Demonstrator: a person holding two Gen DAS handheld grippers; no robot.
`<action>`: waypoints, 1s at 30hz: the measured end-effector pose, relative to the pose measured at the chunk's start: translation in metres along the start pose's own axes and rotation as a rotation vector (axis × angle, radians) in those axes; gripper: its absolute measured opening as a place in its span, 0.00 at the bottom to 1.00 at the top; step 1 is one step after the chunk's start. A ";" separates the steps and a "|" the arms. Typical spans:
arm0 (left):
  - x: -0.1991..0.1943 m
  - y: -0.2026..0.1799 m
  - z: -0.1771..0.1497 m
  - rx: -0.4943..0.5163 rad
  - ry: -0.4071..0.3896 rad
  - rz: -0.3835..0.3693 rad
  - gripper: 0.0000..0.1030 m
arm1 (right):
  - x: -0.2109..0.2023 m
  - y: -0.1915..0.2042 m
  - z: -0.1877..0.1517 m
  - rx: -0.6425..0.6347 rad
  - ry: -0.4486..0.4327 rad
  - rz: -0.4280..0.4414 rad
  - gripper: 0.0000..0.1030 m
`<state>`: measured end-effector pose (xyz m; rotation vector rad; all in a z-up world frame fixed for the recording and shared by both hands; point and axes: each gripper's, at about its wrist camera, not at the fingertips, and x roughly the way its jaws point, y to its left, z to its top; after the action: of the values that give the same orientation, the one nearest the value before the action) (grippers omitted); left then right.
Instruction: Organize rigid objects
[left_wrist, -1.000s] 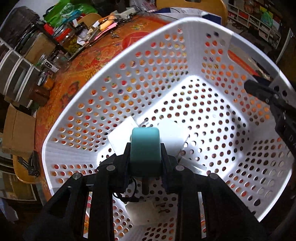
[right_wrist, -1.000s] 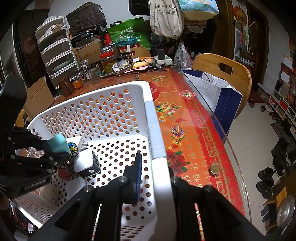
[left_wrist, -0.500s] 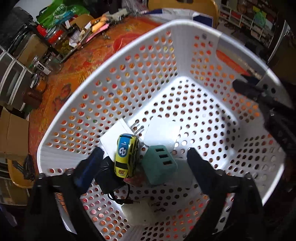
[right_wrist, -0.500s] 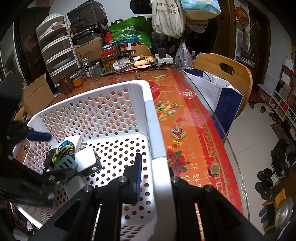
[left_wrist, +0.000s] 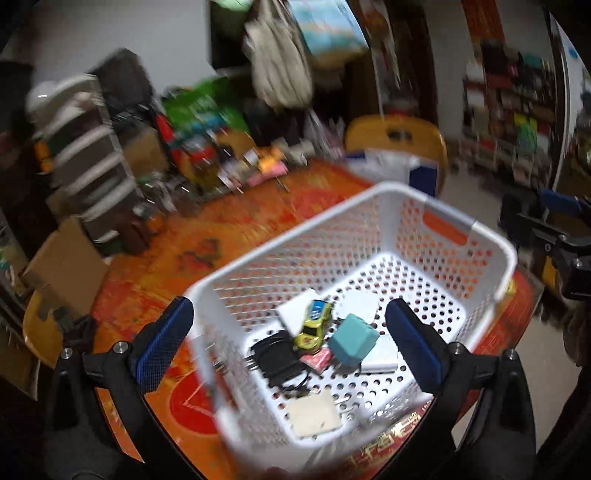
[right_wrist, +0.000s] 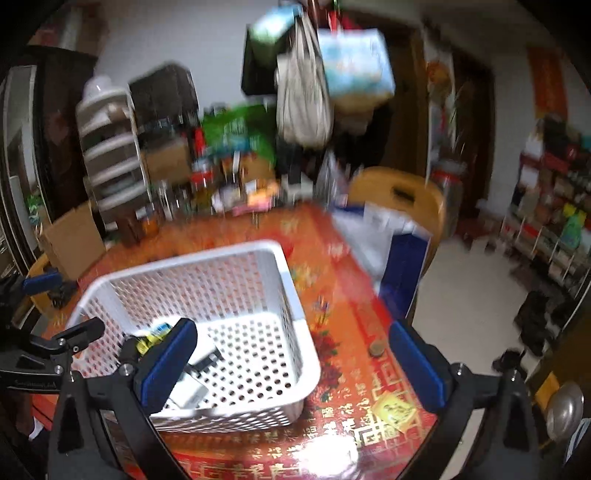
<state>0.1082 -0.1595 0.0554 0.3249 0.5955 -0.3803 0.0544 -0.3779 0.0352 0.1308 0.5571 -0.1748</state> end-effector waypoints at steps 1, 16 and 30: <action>-0.018 0.008 -0.007 -0.024 -0.036 0.006 1.00 | -0.014 0.006 -0.002 -0.004 -0.035 -0.005 1.00; -0.197 0.059 -0.100 -0.196 -0.250 0.146 1.00 | -0.152 0.100 -0.055 -0.134 -0.118 0.120 1.00; -0.126 0.011 -0.106 -0.148 -0.101 0.082 1.00 | -0.103 0.079 -0.069 -0.084 0.019 0.108 1.00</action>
<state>-0.0335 -0.0756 0.0494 0.1864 0.5071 -0.2708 -0.0515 -0.2752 0.0383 0.0803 0.5741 -0.0449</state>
